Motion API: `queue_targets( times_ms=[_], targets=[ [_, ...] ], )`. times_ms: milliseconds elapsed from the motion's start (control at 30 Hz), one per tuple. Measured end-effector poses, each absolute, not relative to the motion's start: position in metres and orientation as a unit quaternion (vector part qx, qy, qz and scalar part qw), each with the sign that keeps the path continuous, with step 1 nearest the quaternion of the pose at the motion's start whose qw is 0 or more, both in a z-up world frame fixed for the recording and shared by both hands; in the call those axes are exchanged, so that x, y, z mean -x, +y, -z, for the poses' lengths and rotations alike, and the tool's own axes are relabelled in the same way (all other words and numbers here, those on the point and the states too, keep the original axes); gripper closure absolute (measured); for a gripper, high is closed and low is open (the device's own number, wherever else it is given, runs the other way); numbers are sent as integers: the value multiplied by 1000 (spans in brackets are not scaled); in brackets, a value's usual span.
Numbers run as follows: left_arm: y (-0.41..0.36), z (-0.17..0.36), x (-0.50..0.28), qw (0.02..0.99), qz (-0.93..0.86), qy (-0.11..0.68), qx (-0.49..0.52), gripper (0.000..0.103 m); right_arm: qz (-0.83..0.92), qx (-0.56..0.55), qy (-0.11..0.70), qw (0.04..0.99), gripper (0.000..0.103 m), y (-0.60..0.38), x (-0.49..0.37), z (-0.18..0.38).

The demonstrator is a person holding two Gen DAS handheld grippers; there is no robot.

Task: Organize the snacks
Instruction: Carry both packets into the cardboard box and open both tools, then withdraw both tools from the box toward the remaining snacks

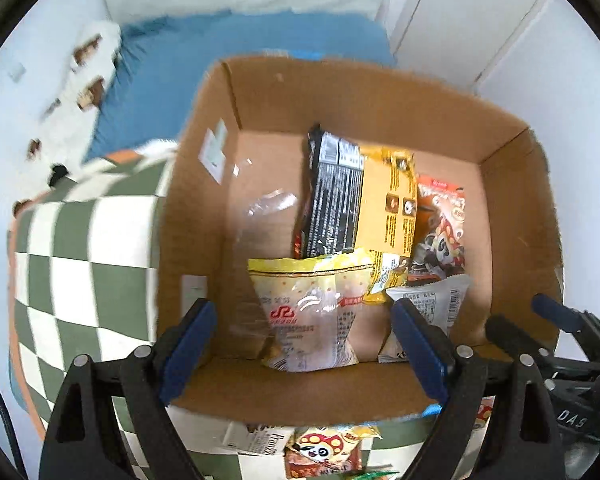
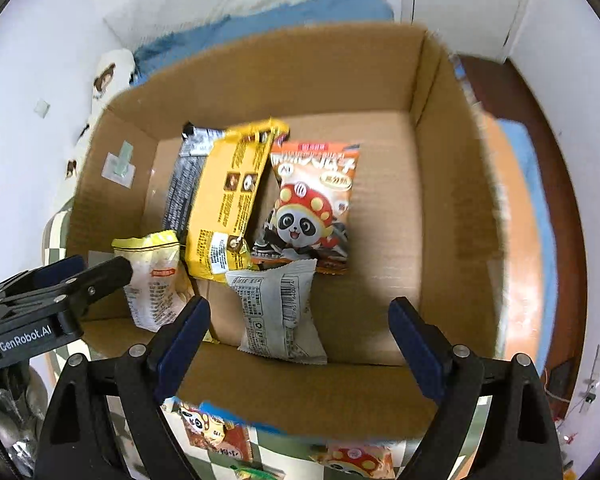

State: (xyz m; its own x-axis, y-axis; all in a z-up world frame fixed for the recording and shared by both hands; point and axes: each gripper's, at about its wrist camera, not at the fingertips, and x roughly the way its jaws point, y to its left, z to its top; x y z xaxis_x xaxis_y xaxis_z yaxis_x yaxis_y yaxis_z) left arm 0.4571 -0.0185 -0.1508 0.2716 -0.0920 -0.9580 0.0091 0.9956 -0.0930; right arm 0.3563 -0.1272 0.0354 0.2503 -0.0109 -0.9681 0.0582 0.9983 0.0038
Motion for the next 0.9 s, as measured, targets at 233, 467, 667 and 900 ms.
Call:
queue_targets(
  times_ms=[233,467,667,900],
  targets=[
    [-5,126,-422,846,5,532,16,13,29,0,556,831,10,-119,-315,-72],
    [-8,94,-375,876,0,482,5,13,36,13,503,864,10,-112,-266,-115],
    [-14,76,-344,891,2,454,-2,13,33,19,482,875,10,-105,-231,-135],
    [-10,63,-320,896,-3,444,8,13,31,8,460,887,11,-100,-202,-151]
  ],
)
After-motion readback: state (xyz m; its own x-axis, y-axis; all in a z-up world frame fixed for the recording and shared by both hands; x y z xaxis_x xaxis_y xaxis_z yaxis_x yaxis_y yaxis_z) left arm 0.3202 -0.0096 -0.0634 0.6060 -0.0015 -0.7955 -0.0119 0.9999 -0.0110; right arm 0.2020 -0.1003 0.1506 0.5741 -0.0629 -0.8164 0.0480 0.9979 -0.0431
